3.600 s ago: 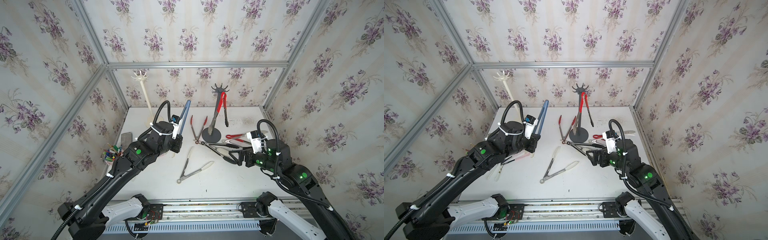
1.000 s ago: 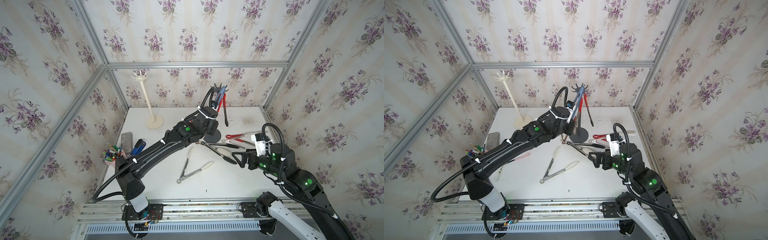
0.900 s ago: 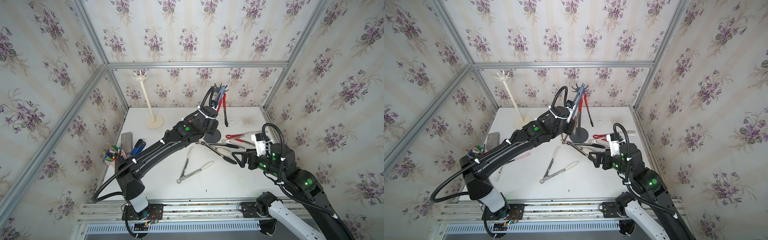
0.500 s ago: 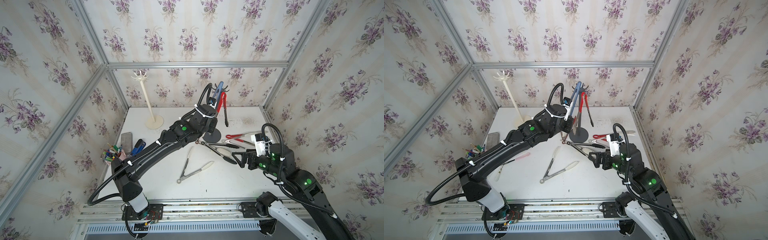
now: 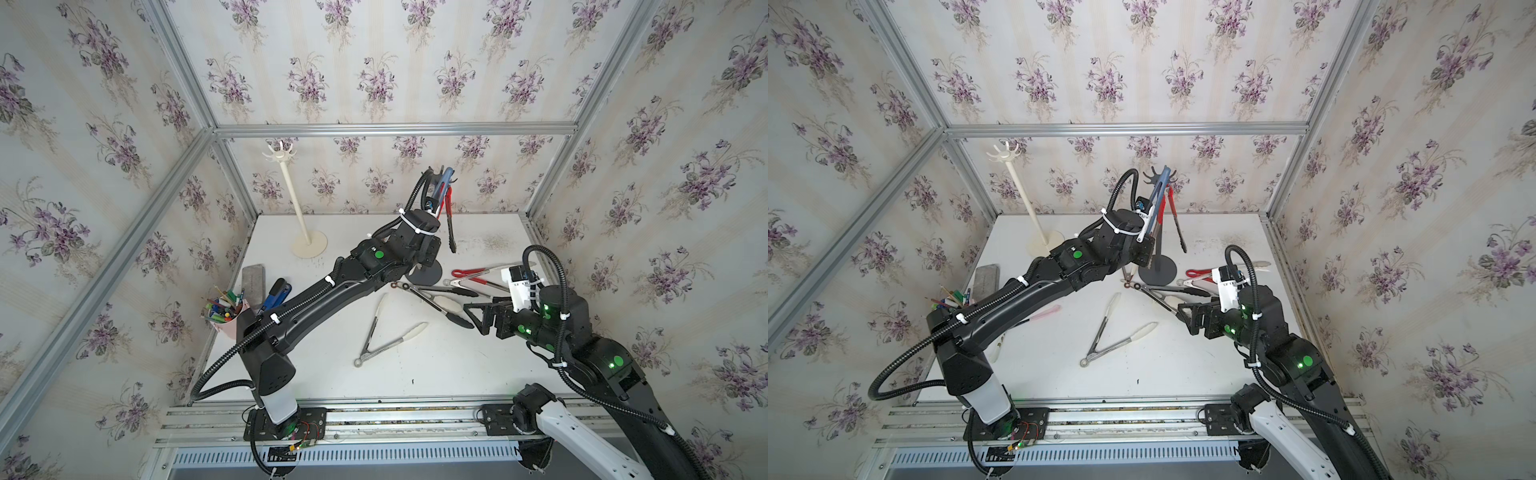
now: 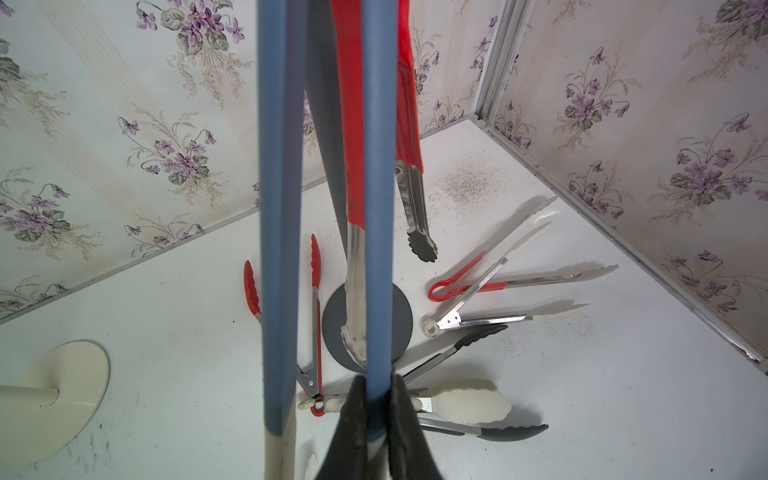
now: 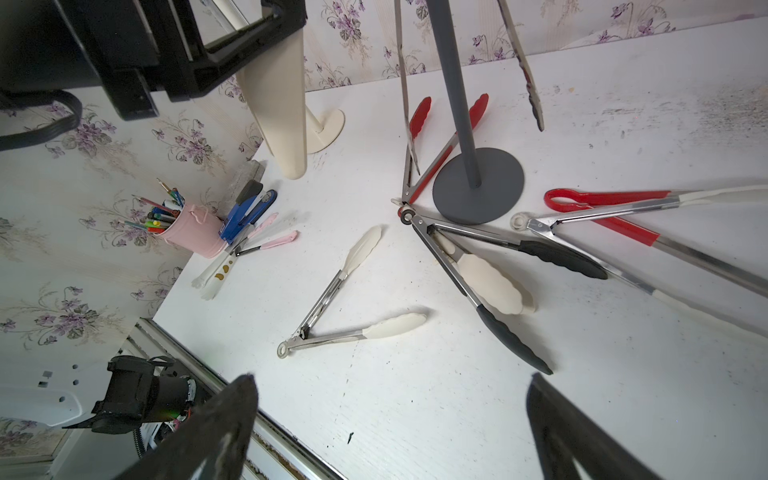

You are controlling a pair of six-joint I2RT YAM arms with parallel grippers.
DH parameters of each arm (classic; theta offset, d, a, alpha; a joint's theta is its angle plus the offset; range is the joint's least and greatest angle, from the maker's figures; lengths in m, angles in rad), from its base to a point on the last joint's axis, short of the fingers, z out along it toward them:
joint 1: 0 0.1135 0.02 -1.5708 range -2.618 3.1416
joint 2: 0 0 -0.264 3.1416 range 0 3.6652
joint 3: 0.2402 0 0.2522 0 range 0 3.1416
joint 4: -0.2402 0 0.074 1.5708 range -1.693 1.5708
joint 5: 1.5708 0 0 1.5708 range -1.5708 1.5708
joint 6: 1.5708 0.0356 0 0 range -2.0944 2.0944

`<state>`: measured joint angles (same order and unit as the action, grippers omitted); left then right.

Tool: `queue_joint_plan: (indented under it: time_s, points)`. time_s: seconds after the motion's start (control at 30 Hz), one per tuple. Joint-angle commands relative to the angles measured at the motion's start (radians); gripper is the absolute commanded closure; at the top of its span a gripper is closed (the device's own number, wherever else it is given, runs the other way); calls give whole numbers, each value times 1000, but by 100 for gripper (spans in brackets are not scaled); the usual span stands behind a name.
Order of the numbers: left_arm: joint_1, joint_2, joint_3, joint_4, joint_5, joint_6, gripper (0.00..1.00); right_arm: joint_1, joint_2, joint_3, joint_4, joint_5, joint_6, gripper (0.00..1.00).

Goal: Hang food tongs on kitchen utensil racks
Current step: Hang the food tongs on the rack.

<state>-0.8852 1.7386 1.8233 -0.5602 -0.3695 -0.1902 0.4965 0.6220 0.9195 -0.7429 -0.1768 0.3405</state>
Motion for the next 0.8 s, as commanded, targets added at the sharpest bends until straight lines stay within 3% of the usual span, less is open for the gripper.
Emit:
queue_joint_plan:
  time_s: [0.0, 0.77]
  points:
    - [1, 2, -8, 39, -32, -17, 100, -1, -5, -1, -3, 2, 1, 0]
    - [0, -11, -17, 51, -89, -68, 99, -1, 6, -16, 14, -7, -4, 0]
